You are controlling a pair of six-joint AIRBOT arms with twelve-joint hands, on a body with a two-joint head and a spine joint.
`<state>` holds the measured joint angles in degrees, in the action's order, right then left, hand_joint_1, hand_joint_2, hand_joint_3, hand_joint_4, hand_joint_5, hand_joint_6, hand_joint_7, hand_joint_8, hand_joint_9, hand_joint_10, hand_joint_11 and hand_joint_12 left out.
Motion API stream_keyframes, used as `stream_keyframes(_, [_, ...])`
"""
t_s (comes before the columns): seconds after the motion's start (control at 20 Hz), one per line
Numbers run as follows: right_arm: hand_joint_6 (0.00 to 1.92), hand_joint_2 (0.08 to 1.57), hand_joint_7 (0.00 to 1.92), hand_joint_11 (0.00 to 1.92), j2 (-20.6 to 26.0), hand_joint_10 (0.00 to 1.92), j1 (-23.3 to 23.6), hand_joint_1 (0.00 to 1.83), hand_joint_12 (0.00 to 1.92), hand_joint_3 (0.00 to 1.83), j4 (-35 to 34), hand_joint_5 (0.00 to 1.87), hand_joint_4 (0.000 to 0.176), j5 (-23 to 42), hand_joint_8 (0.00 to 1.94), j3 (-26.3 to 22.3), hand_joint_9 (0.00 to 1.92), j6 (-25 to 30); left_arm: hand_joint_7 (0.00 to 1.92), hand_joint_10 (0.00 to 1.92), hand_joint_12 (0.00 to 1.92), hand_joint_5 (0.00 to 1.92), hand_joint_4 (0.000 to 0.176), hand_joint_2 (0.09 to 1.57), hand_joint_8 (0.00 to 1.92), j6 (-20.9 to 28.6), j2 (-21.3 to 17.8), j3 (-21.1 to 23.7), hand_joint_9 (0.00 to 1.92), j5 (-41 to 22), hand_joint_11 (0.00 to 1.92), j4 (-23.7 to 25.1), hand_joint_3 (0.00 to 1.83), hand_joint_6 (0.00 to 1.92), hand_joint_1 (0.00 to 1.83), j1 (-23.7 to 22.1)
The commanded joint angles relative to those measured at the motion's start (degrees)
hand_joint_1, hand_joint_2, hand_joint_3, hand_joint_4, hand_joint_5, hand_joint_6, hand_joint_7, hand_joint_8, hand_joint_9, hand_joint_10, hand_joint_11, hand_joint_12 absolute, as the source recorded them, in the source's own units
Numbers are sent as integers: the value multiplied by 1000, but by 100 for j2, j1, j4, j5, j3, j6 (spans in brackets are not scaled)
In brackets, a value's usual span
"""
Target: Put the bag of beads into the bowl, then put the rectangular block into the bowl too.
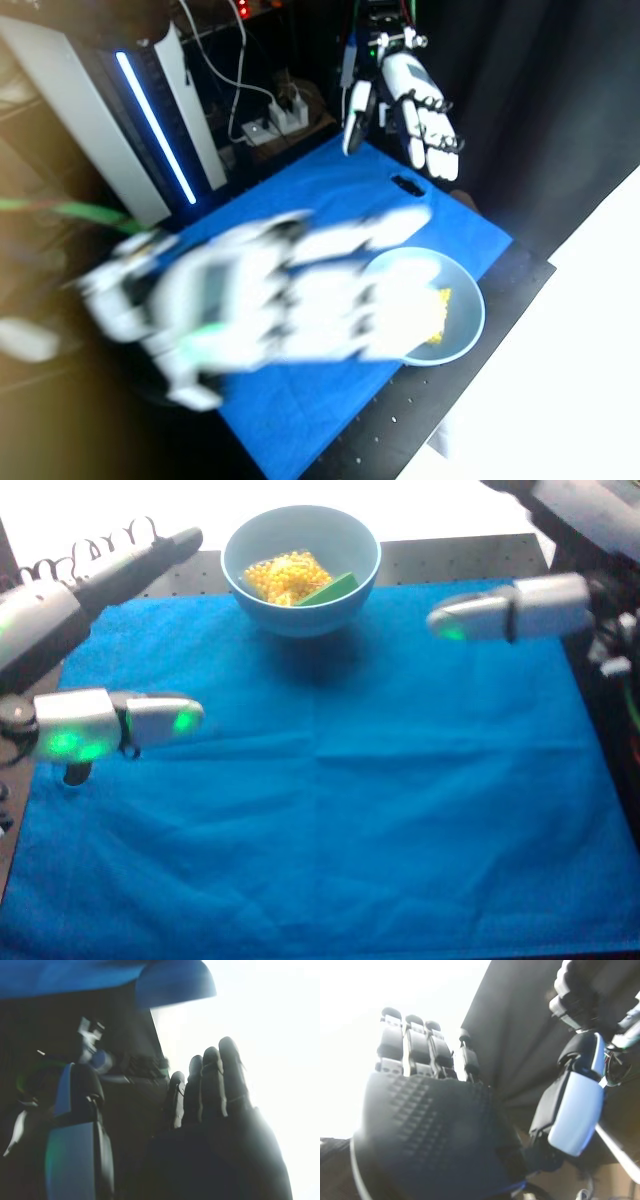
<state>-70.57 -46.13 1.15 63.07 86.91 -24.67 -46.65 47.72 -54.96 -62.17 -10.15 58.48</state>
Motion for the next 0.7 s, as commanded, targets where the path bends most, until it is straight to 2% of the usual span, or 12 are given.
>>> stream_keyframes(0.0, [0,833,0,0,70,0,-80,503,0,10,-265,0,176,1141,0,-123,0,27,81,0,380,5,160,1011,0,34,-62,24,92,-1036,0,-184,0,0,619,58])
stream_keyframes(0.05, [0,804,0,0,242,0,-474,601,0,0,-551,0,176,1546,0,-421,0,27,84,3,379,3,160,1005,2,34,-83,138,96,-1417,0,-331,0,0,573,277])
stream_keyframes(0.1, [0,804,0,0,340,0,-782,601,0,0,-848,0,176,1880,0,-619,0,27,84,3,379,3,160,1005,2,34,-103,222,96,-1681,0,-440,0,0,573,450])
stream_keyframes(0.15, [0,746,0,0,442,0,-1154,652,0,0,-1179,0,176,2229,0,-865,0,27,75,0,315,0,175,973,0,34,-127,311,82,-1958,0,-547,0,0,436,620])
stream_keyframes(0.2, [0,743,0,0,523,0,-1501,654,0,0,-1482,0,176,2626,0,-1104,0,27,74,0,312,0,176,972,0,34,-151,412,82,-2241,0,-630,0,0,431,792])
stream_keyframes(0.3, [0,791,0,0,594,0,-2052,642,0,0,-1913,0,176,3188,0,-1445,0,27,52,1,355,2,176,973,1,33,-152,538,53,-2607,0,-738,0,0,482,1023])
stream_keyframes(0.4, [0,902,0,0,635,0,-2597,590,0,13,-2357,0,176,3710,0,-1756,0,27,42,2,424,0,176,940,0,34,-99,671,49,-3027,0,-858,0,0,469,1210])
stream_keyframes(0.45, [0,929,0,0,644,0,-2735,564,0,16,-2472,0,176,3790,0,-1858,0,27,45,4,557,0,151,985,1,34,-72,709,79,-3166,0,-902,0,0,365,1280])
stream_keyframes(0.5, [0,945,0,0,645,0,-2818,550,0,16,-2521,0,176,3790,0,-1942,0,27,46,4,513,0,163,1010,0,35,-46,748,93,-3337,0,-944,0,0,368,1356])
stream_keyframes(0.55, [0,962,0,0,645,0,-2867,528,0,19,-2533,0,176,3790,0,-2001,0,27,46,1,475,0,155,1041,0,54,-18,810,90,-3623,0,-1007,4,0,361,1524])
stream_keyframes(0.6, [0,955,0,0,645,0,-2868,525,0,12,-2531,0,176,3790,0,-2001,0,27,46,0,497,0,156,1069,0,118,-38,831,90,-3702,0,-1012,5,0,320,1613])
stream_keyframes(0.65, [0,950,0,0,644,0,-2866,500,0,8,-2515,0,176,3790,0,-1986,0,27,51,0,503,0,172,1077,2,152,-116,810,88,-3692,0,-957,6,0,280,1620])
